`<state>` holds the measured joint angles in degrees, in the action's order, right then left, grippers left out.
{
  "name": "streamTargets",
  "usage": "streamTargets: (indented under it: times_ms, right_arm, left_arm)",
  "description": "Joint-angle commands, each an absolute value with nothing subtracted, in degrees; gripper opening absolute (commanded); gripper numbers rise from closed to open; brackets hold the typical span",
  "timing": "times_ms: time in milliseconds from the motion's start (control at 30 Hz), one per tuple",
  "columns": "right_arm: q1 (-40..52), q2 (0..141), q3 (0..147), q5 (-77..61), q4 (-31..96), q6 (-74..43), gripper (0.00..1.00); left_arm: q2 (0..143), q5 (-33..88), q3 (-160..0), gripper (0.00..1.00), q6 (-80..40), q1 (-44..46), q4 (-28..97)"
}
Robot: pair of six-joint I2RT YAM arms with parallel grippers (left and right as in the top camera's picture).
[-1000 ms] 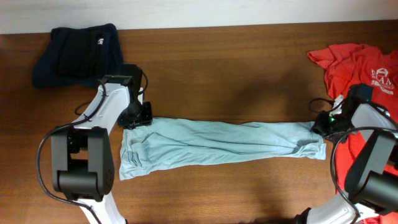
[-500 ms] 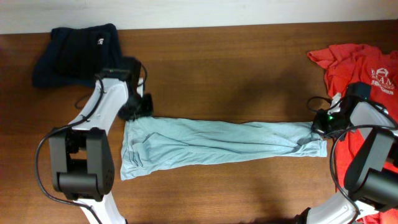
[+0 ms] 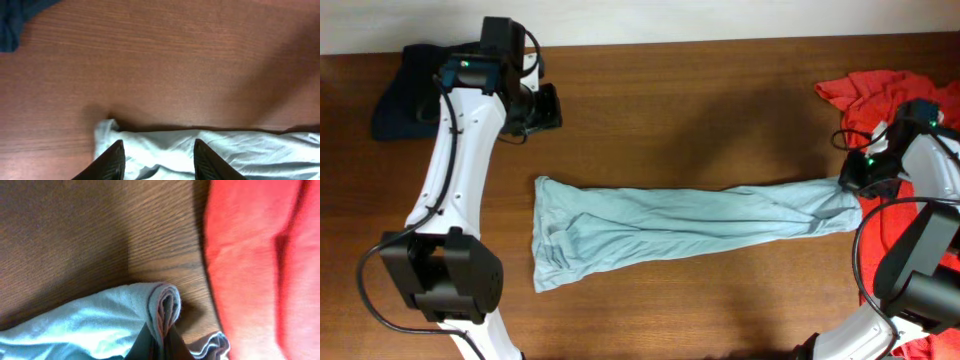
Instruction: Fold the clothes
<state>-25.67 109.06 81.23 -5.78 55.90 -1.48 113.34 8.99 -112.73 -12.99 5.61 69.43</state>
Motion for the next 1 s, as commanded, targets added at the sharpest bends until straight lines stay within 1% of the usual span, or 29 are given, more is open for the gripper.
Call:
streamTargets:
  times_ms: [0,133,267,433,600,767,967]
  right_arm:
    - [-25.3,109.3,85.2,-2.9,57.5,-0.2,0.04]
    - [-25.2,109.3,90.0,-2.9,61.7,-0.2,0.04]
    - [-25.2,109.3,98.2,-2.8,70.3,-0.3,0.04]
    - [-25.0,109.3,104.7,-5.0,77.6,-0.3,0.04]
    - [-24.1,109.3,106.5,-10.2,81.3,-0.5,0.04]
    - [-20.7,109.3,106.5,-10.3,83.5,-2.1,0.04]
    - [-12.9,109.3,106.5,-12.1,85.2,-4.3,0.04]
  left_arm:
    - [112.1,7.0,-114.2,0.45,-11.9,3.4,70.4]
    - [112.2,3.7,-114.2,0.47,-11.9,0.3,71.4]
    - [112.2,-3.9,-114.1,0.49,-11.9,-3.4,73.0]
    - [112.2,-4.3,-114.1,0.49,-11.9,-7.2,73.4]
    - [112.2,-4.3,-114.1,0.49,-11.9,-9.1,73.4]
    - [112.2,-4.4,-114.1,0.49,-11.9,-9.2,73.3]
    - [112.2,-4.3,-114.1,0.49,-11.9,-9.2,73.3]
